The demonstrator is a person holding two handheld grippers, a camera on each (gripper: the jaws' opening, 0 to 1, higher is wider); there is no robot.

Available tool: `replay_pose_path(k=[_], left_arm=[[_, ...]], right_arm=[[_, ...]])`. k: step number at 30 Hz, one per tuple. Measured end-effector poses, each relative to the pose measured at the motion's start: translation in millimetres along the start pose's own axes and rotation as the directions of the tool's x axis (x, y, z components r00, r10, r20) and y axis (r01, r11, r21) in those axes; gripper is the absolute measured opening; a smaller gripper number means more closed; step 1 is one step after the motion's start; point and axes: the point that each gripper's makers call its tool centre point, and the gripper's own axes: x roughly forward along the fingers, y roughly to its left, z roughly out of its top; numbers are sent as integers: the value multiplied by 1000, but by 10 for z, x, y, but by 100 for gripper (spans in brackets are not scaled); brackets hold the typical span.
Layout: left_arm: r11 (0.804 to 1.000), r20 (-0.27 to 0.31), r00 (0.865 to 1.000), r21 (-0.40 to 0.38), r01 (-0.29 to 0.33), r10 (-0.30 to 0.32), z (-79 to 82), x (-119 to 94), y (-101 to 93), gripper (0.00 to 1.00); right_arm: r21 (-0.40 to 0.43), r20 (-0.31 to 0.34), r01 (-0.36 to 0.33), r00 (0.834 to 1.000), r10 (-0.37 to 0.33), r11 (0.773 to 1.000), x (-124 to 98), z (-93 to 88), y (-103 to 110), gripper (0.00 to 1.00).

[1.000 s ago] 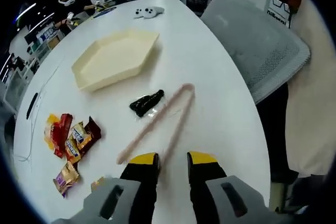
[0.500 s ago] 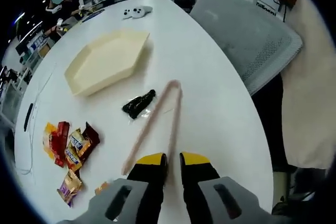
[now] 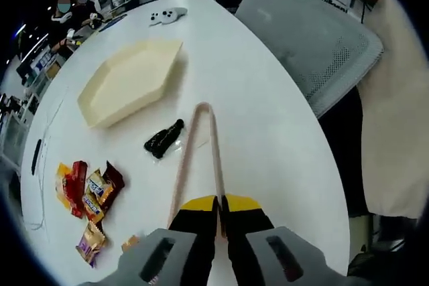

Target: Place the target food into the container with the food tongs after gripping and lifting it, then release it inside without dropping or visibly crushing the food.

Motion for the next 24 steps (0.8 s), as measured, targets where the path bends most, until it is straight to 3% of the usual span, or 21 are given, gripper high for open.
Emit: replay_pose_path(k=[7, 13, 17, 24], left_arm=[[1000, -5, 1000, -5, -18, 18, 3, -4, -9, 1], [999, -16, 999, -28, -34, 33, -5, 7, 6, 0], [999, -26, 999, -25, -33, 33, 39, -13, -74, 0], [998, -13, 999, -46, -41, 41, 52, -137, -244, 0]], right_arm=[[-19, 16, 17, 1000, -17, 1000, -58, 18, 4, 59], [-6, 8, 13, 1000, -13, 1000, -126, -69, 2, 61], [2, -8, -6, 1000, 6, 1000, -139, -146, 6, 61], [16, -5, -43, 999, 43, 999, -111, -99, -37, 61]])
